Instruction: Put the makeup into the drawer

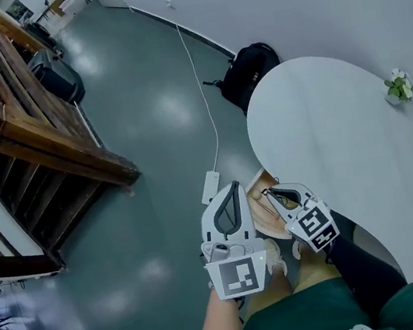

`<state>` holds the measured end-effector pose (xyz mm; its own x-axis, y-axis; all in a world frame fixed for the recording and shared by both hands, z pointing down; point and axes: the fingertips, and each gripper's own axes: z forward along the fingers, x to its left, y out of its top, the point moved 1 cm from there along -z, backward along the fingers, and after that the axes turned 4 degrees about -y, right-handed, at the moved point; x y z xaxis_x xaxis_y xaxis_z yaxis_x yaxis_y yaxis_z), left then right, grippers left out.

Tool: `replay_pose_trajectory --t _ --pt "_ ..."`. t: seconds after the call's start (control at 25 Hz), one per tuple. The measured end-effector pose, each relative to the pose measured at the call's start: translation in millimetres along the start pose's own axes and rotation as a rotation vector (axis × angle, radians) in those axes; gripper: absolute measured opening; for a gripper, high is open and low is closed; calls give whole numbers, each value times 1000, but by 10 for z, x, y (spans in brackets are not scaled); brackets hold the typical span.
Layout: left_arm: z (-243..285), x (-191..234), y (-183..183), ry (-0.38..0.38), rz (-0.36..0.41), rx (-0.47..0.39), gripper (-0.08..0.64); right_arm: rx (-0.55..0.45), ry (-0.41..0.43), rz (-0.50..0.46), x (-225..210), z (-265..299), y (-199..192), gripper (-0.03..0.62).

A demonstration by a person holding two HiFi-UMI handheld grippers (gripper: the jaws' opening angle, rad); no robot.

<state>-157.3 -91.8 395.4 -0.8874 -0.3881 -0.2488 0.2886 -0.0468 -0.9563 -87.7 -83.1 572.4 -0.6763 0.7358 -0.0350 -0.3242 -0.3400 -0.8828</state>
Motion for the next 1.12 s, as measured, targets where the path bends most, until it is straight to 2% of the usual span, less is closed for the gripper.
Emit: replay_pose_trajectory --t 0.24,0.52,0.76,1.12 --pt "2 26 -407 -2 -14 69 0 180 55 47 102 387 -844 26" --pt "-23 21 -691 7 -11 121 0 342 66 84 70 644 -1650 26" --pt "-64 32 -864 10 -27 149 0 425 8 70 -52 786 -2020 26" --pt "-96 -1 -1038 8 -55 181 0 544 -39 -18 -133 1013 -2334 28"
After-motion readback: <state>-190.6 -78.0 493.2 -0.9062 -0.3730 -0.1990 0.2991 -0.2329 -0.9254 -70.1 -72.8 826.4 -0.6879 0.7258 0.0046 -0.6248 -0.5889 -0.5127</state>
